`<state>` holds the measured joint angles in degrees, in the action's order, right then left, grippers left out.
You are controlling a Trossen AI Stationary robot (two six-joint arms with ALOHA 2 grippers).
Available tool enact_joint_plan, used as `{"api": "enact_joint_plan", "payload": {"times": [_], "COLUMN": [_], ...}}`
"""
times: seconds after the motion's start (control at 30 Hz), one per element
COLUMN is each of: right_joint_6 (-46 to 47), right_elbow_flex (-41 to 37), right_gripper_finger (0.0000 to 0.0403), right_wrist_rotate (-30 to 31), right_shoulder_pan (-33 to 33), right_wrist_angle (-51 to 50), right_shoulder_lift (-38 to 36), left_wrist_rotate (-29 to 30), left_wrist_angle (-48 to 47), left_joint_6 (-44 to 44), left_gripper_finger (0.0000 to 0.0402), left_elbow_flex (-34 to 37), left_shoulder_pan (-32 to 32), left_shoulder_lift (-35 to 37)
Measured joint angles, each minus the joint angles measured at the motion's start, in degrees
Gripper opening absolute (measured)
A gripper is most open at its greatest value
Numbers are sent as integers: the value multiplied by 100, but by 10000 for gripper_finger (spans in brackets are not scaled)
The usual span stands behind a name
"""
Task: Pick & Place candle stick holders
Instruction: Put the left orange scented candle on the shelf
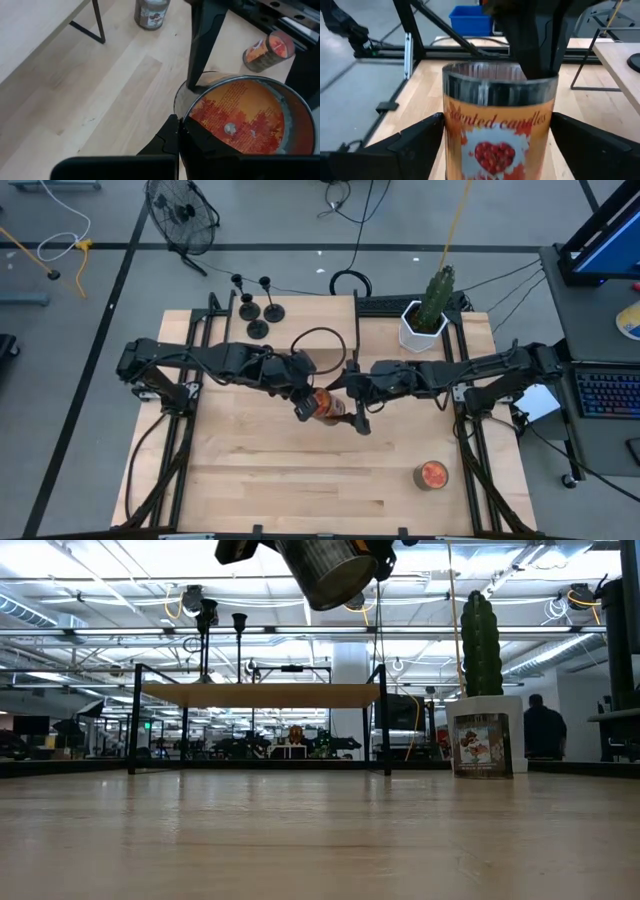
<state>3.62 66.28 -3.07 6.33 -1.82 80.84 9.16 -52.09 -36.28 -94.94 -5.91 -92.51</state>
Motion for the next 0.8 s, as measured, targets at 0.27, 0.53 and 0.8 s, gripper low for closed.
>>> {"api": "enact_joint_plan", "payload": {"times": [0.27, 0.53, 0.8], "right_joint_6": [227, 277, 199], "right_elbow_flex": [-2, -4, -4], "right_gripper_finger": [378, 376, 365], "right_wrist_rotate": [-4, -21, -8], "right_shoulder_pan": [0, 0, -28], "right_wrist_angle": [121, 304, 531], "right_shoulder_lift": [63, 386, 394], "left_wrist_rotate": [16, 19, 37], "left_wrist_angle": [337, 591, 343], "left_joint_6": [98, 153, 129], "left_gripper_finger": [0, 0, 0], "left_elbow_flex": [-4, -11, -11], "left_shoulder_pan": [2, 0, -41], "left_shoulder_lift": [0, 0, -2]}}
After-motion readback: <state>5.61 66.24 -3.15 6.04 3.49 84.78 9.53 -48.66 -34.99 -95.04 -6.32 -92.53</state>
